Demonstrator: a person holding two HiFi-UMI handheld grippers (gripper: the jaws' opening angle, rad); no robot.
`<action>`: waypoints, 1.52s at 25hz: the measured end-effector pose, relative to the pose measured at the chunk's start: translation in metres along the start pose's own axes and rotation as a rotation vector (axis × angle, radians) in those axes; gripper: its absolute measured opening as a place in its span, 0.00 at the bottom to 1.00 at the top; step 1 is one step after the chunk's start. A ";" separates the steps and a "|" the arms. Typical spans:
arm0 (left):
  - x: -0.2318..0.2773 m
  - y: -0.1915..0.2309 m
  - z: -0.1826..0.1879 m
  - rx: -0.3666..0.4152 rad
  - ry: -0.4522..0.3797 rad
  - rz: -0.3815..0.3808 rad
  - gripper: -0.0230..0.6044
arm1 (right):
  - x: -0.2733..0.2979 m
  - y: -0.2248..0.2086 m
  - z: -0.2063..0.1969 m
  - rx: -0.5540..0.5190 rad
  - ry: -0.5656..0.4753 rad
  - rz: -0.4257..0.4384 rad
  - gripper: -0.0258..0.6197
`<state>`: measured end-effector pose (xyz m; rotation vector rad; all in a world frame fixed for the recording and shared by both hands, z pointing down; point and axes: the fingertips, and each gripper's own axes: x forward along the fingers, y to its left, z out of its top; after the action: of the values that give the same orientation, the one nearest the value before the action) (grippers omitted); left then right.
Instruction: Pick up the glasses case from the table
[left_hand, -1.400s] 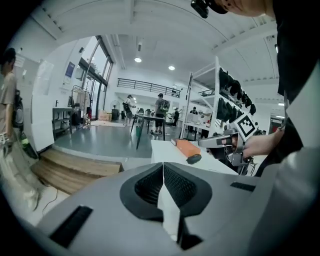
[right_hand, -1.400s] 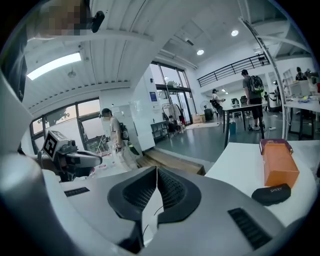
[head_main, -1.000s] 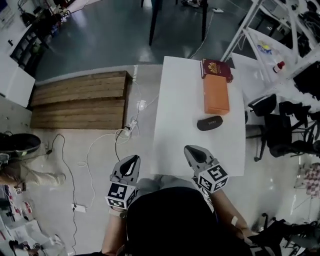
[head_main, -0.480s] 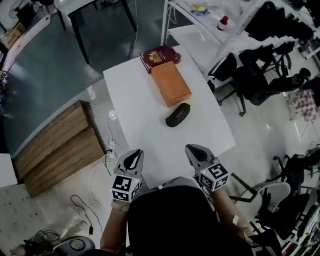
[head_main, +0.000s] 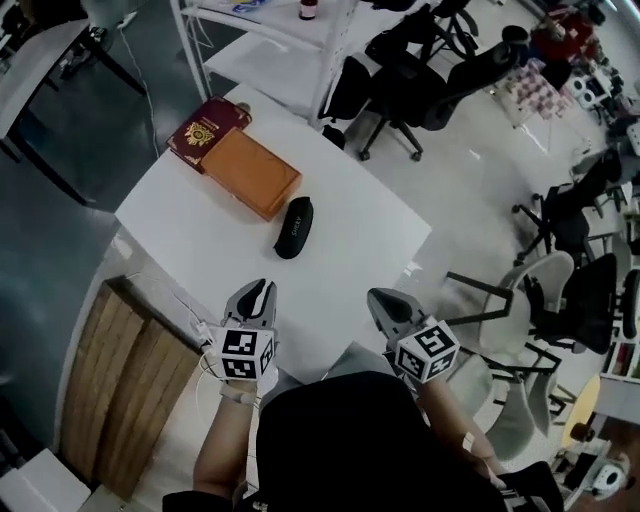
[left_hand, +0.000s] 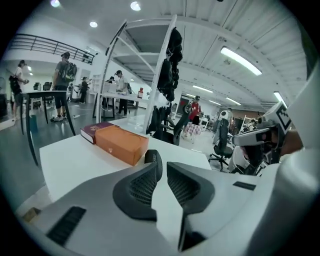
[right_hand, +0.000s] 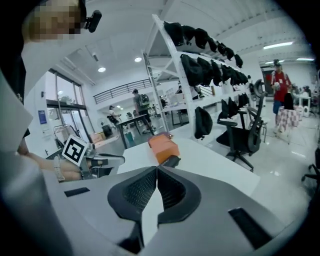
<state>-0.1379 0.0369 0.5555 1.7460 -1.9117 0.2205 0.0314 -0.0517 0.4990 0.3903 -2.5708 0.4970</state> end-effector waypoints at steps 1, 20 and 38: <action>0.010 0.004 -0.002 -0.004 0.016 -0.012 0.15 | -0.005 -0.005 -0.002 0.018 -0.007 -0.031 0.09; 0.194 0.012 -0.055 0.281 0.335 -0.042 0.60 | -0.125 -0.066 -0.073 0.293 -0.031 -0.453 0.09; 0.183 0.013 -0.053 0.264 0.346 -0.051 0.60 | -0.137 -0.067 -0.075 0.308 -0.065 -0.461 0.09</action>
<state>-0.1396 -0.0966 0.6918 1.7801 -1.6423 0.7347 0.2007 -0.0562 0.5080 1.0888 -2.3527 0.7110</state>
